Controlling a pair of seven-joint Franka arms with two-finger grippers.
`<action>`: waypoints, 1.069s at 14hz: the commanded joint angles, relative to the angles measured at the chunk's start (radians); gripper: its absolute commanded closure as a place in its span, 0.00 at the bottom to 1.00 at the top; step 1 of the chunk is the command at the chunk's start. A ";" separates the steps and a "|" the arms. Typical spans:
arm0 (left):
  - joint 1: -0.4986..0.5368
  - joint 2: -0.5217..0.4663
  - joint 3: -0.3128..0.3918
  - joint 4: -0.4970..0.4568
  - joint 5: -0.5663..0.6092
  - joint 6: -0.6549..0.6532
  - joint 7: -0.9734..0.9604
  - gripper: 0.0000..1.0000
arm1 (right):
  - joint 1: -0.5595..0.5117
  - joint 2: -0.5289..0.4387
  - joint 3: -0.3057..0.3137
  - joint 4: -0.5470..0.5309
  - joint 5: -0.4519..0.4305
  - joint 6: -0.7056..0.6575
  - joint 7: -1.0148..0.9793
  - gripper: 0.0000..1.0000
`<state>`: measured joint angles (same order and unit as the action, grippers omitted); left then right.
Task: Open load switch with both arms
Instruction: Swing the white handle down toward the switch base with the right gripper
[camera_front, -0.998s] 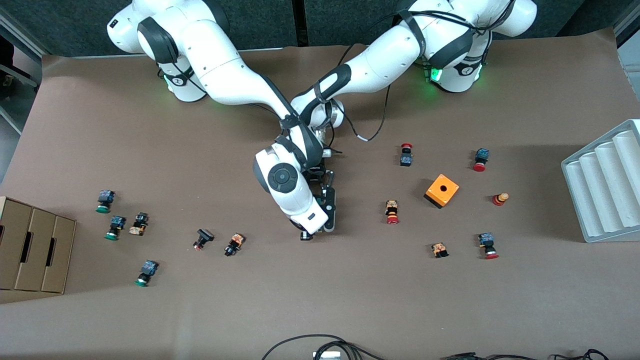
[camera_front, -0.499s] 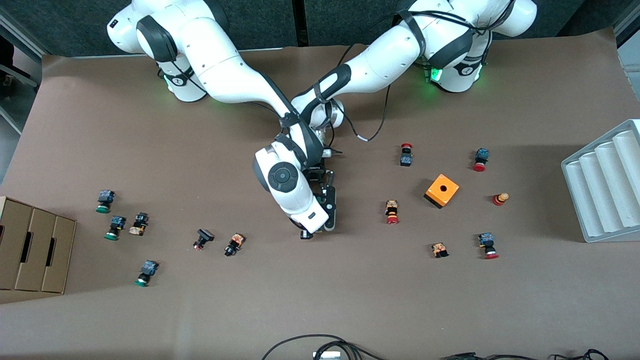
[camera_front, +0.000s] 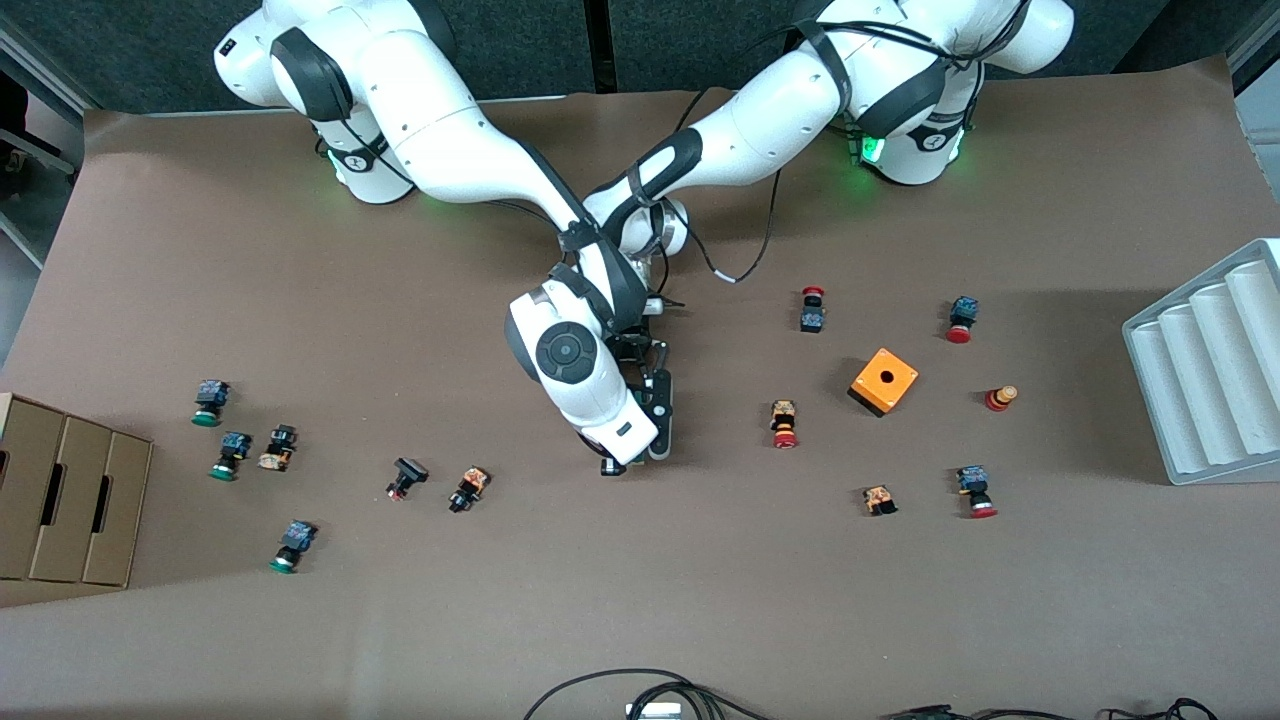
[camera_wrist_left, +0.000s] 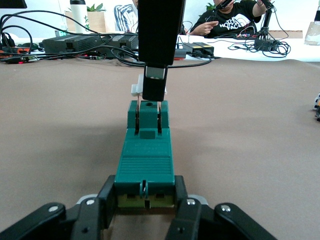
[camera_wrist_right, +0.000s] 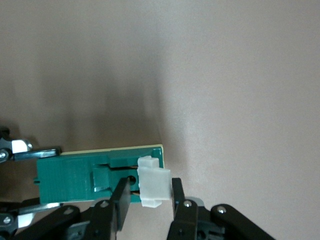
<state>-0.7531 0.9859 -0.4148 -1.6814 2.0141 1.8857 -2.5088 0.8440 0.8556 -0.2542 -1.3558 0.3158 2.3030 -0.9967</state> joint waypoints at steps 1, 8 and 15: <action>-0.014 0.016 0.004 -0.020 -0.005 -0.010 -0.019 0.60 | 0.017 -0.015 -0.008 -0.009 0.028 -0.036 0.009 0.59; -0.014 0.016 0.004 -0.021 -0.005 -0.010 -0.018 0.60 | 0.017 -0.032 -0.008 -0.009 0.028 -0.060 0.009 0.59; -0.012 0.016 0.004 -0.015 -0.003 0.000 -0.008 0.60 | 0.017 -0.041 -0.008 -0.009 0.026 -0.080 0.009 0.60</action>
<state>-0.7532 0.9860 -0.4147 -1.6813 2.0142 1.8856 -2.5088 0.8475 0.8334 -0.2540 -1.3554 0.3158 2.2488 -0.9906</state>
